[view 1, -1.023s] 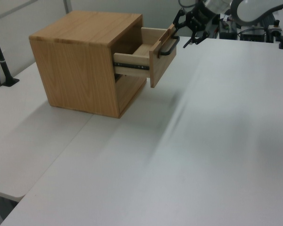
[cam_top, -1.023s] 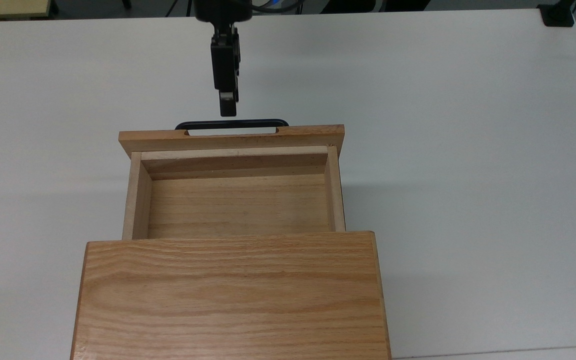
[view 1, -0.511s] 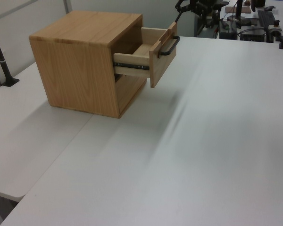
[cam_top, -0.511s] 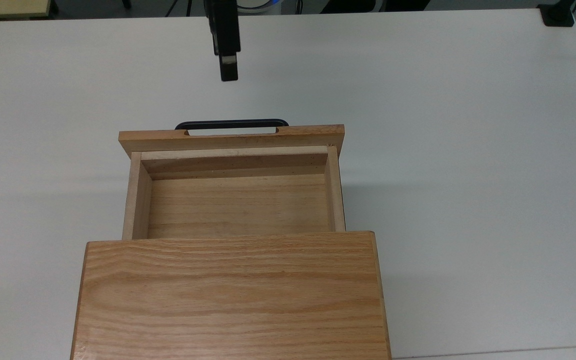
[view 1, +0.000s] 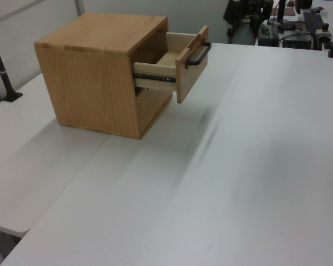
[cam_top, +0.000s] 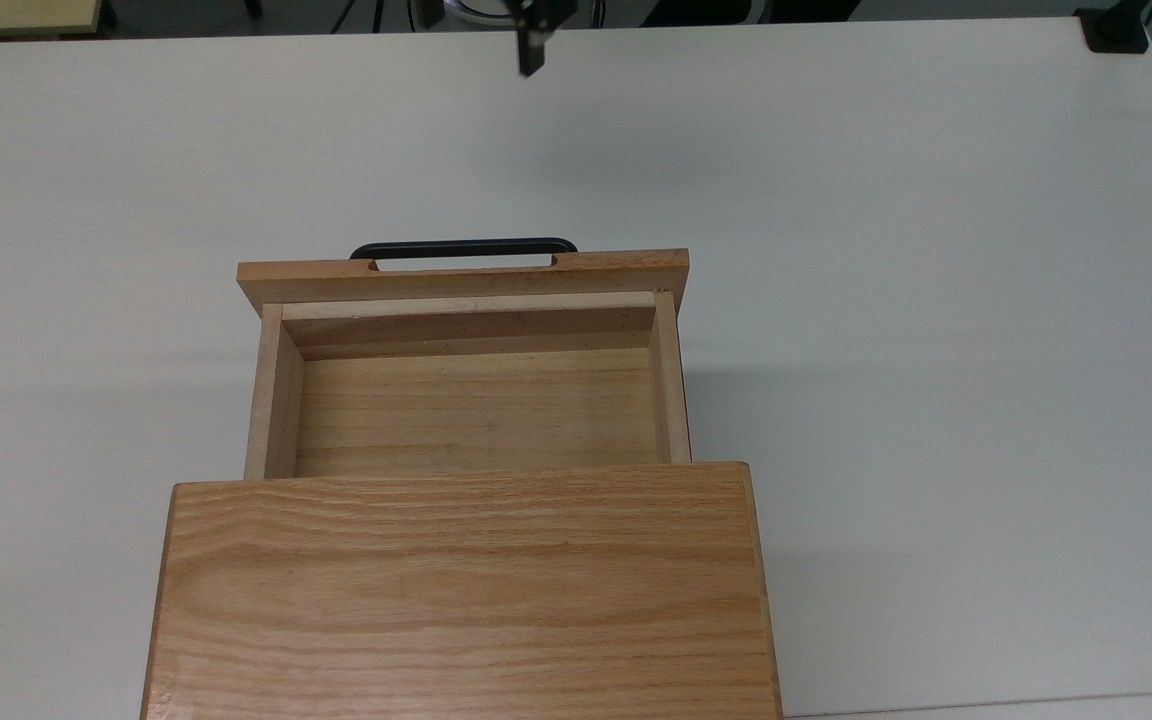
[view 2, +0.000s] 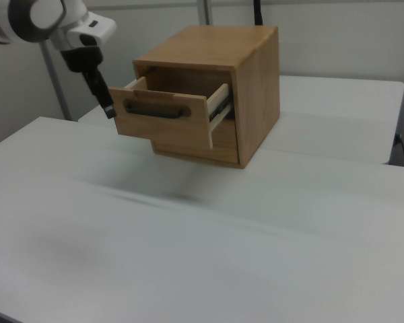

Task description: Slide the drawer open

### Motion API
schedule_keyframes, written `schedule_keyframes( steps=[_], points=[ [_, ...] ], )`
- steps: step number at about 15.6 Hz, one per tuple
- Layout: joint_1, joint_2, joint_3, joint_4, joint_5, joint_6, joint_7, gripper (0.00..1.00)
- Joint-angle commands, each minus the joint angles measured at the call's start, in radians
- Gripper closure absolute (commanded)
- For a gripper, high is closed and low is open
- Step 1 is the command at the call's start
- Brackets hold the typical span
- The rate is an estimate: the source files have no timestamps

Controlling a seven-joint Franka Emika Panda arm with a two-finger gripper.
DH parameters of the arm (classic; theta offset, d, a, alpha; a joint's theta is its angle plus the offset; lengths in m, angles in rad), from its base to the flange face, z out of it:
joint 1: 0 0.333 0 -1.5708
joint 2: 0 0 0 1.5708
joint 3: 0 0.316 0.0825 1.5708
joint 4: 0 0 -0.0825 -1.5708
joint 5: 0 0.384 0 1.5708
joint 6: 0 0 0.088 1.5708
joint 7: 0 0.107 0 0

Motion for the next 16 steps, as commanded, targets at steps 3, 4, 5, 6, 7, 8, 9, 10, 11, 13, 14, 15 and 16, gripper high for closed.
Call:
schedule_keyframes(
  steps=[3, 4, 5, 6, 7, 8, 9, 10, 11, 13, 14, 15, 16],
  points=[
    [0.007, -0.01, 0.022, 0.039, -0.002, -0.244, -0.501, 0.0],
    [0.007, -0.009, 0.023, 0.039, -0.005, -0.287, -0.563, 0.0],
    [0.008, -0.009, 0.028, 0.039, -0.011, -0.32, -0.626, 0.0],
    [0.007, -0.007, 0.035, 0.039, -0.022, -0.33, -0.693, 0.0],
    [0.007, -0.007, 0.035, 0.039, -0.031, -0.333, -0.744, 0.0],
    [0.007, -0.006, 0.035, 0.038, -0.042, -0.333, -0.759, 0.0],
    [0.005, -0.003, 0.035, 0.038, -0.047, -0.33, -0.76, 0.0],
    [0.002, -0.003, 0.034, 0.036, -0.047, -0.333, -0.76, 0.0],
    [0.001, 0.002, 0.034, 0.036, -0.047, -0.327, -0.758, 0.0],
    [0.001, 0.004, 0.034, 0.036, -0.047, -0.322, -0.758, 0.0],
    [0.001, 0.005, 0.034, 0.036, -0.048, -0.322, -0.76, 0.0],
    [0.001, 0.007, 0.034, 0.036, -0.048, -0.321, -0.76, 0.0],
    [0.002, 0.01, 0.034, 0.036, -0.048, -0.319, -0.761, 0.0]
  ],
)
